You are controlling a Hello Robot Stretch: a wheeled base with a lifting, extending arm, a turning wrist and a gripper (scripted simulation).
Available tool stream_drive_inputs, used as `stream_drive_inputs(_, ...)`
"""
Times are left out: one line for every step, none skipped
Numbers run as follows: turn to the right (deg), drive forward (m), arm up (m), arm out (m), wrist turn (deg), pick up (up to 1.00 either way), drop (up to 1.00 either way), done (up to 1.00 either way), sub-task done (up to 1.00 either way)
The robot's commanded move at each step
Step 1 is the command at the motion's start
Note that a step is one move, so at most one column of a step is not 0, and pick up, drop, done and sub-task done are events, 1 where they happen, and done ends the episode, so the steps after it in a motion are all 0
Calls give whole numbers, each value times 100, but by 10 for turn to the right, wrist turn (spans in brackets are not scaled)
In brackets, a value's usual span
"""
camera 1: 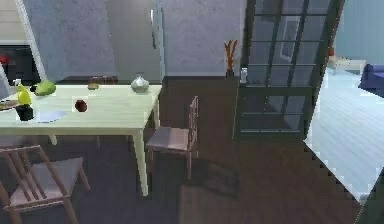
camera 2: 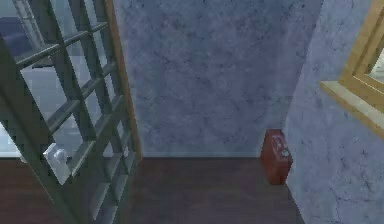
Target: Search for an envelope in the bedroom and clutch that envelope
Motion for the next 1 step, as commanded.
stream_drive_inputs(30, 0, 0, 0, 0, 0, 0, 0, 0)
